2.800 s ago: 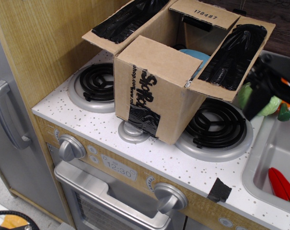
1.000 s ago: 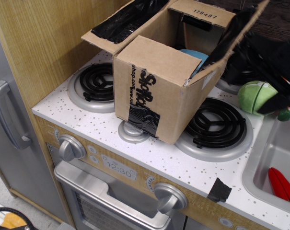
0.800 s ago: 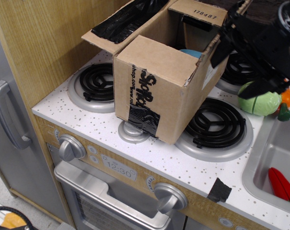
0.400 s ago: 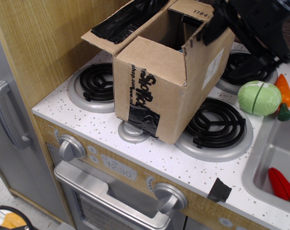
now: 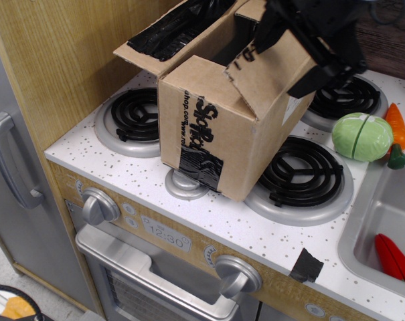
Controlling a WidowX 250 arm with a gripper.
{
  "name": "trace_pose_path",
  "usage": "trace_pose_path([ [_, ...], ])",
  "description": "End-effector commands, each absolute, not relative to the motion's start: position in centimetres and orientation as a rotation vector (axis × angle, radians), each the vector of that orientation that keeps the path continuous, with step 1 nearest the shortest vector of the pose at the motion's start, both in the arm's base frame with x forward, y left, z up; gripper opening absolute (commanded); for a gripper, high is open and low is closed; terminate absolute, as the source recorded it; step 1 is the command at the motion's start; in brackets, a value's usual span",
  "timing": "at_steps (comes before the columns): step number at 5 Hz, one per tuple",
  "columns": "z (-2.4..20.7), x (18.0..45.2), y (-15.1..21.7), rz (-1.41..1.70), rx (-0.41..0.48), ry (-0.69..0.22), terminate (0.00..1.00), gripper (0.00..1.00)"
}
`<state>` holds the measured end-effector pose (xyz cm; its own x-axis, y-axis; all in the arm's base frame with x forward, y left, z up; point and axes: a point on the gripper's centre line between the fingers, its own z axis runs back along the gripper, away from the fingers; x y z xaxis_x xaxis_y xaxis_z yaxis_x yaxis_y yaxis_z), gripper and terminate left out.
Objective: Close small4fbox flaps
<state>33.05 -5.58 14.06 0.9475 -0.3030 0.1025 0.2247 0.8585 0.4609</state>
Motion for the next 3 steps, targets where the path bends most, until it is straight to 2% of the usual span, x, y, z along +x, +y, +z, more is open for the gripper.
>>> trace_pose_path([
  [1, 13.6, 33.6, -3.6, -0.243, 0.291, -0.197, 0.0, 1.0],
  [3, 11.5, 32.8, -3.6, -0.19, 0.158, -0.157, 0.0, 1.0],
])
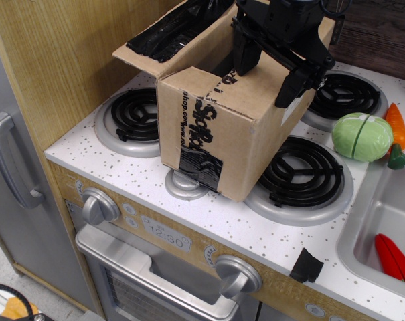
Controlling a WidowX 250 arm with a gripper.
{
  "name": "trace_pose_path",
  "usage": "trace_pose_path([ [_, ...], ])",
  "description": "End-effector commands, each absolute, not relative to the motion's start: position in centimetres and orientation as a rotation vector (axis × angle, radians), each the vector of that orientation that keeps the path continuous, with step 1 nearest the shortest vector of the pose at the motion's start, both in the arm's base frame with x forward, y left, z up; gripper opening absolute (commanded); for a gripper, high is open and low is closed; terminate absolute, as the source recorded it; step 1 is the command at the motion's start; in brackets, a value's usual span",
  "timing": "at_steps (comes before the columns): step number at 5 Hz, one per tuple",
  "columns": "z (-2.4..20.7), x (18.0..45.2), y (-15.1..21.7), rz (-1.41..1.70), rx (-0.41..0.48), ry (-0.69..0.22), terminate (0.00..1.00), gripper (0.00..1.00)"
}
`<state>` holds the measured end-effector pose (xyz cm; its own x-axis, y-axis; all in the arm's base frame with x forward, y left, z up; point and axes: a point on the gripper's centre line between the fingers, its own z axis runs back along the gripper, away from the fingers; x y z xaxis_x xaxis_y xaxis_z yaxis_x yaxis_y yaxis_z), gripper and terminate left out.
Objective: Close small4fbox flaps
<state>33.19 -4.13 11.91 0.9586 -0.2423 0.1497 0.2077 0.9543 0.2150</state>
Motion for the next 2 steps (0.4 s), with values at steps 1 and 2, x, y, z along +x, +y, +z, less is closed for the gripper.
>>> trace_pose_path([
  [1, 10.51, 32.2, -3.9, -0.187, 0.091, -0.17, 0.0, 1.0],
  [2, 10.33, 31.81, -4.31, -0.186, 0.067, -0.141, 1.0, 1.0],
])
